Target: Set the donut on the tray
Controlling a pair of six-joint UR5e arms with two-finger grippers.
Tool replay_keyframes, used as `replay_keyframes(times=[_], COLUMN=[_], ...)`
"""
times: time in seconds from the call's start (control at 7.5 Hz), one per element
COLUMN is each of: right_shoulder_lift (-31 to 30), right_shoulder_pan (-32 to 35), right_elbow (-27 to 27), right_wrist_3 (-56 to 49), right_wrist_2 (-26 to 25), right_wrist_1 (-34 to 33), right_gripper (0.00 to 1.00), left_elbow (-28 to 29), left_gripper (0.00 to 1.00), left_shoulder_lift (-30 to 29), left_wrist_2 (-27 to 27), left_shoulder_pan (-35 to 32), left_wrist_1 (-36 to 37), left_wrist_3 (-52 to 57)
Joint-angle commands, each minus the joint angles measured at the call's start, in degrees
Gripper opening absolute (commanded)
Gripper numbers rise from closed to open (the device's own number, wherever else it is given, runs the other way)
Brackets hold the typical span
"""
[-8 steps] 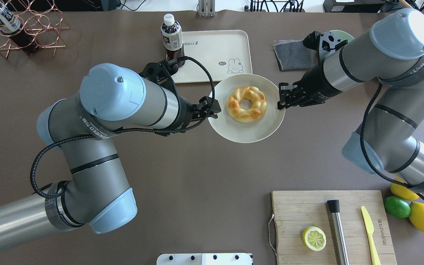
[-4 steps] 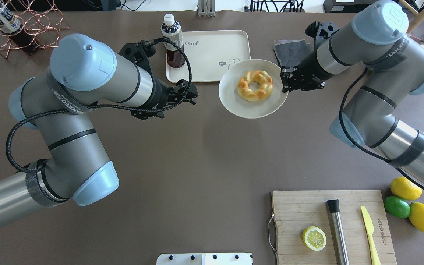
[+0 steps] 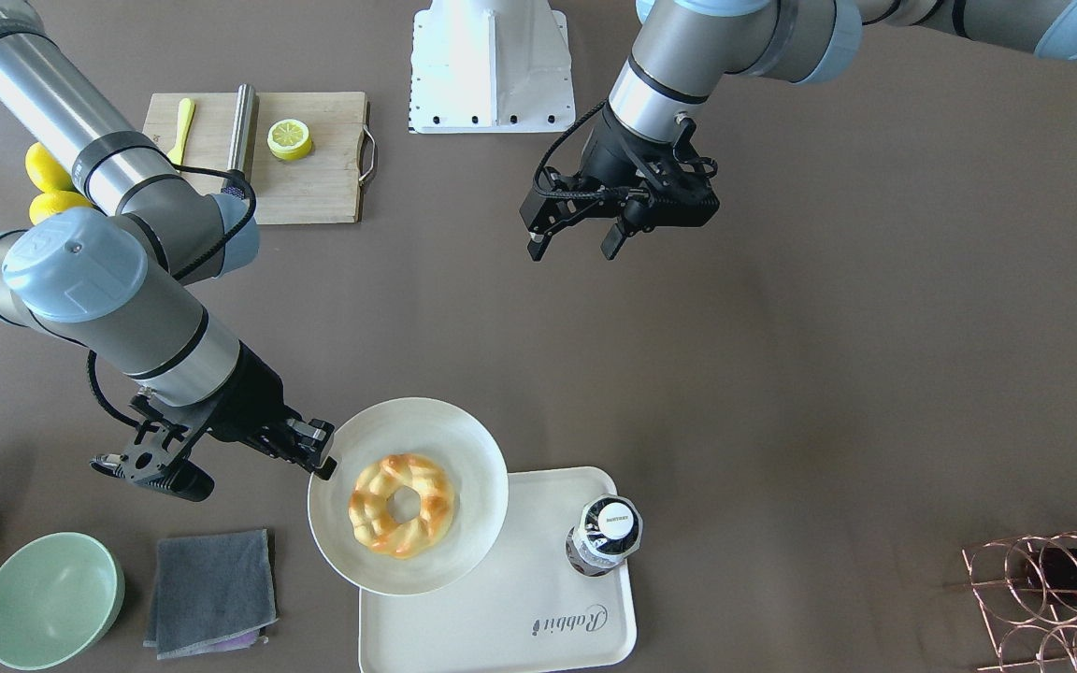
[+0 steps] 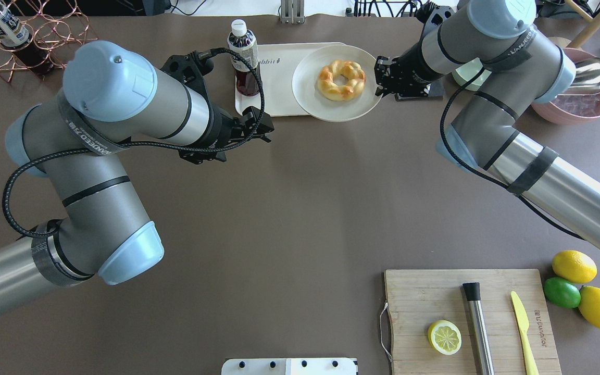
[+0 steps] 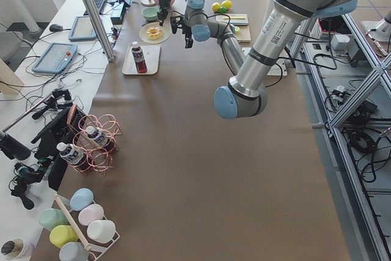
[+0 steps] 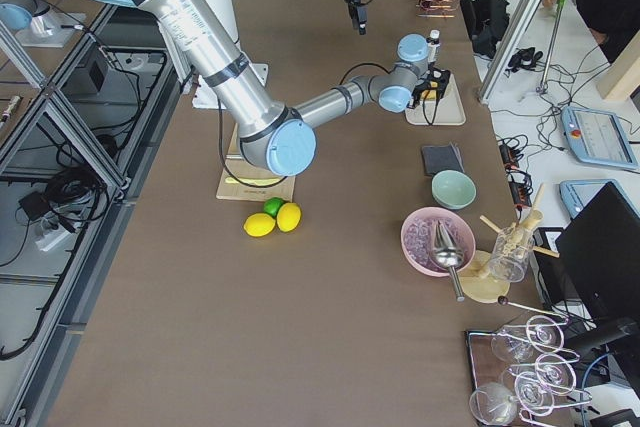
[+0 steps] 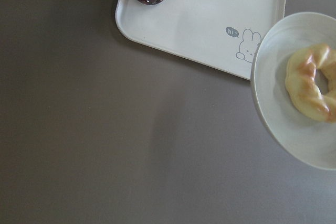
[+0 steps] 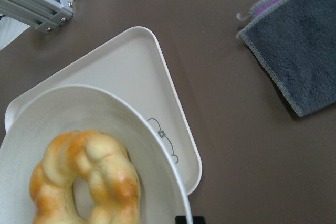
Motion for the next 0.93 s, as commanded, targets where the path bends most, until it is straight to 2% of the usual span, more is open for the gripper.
replay_keyframes(times=[0.0, 0.27, 0.53, 0.8], right_shoulder_lift=[8.1, 11.8, 13.3, 13.6], right_shoulder_pan=[-0.2, -2.7, -4.7, -4.9], right_elbow=[-11.7, -22.3, -25.9, -25.8], right_wrist_3=[1.7, 1.8, 2.1, 2.0], right_wrist_2=[-3.8, -8.7, -11.7, -11.8], right_wrist_1=[1.6, 10.1, 12.4, 12.5], right_gripper=[0.0, 0.0, 0.0, 0.0], left_elbow=[0.0, 0.5, 0.6, 1.5], left_gripper=[0.99, 0.99, 0.99, 0.99], left_shoulder_lift=[1.8, 2.1, 2.2, 2.1], left_wrist_2=[0.0, 0.0, 0.0, 0.0], left_shoulder_pan=[-0.9, -1.7, -1.8, -2.2], left_wrist_1=[-0.4, -0.5, -0.4, -0.6], left_wrist_3=[3.5, 4.0, 4.4, 5.2])
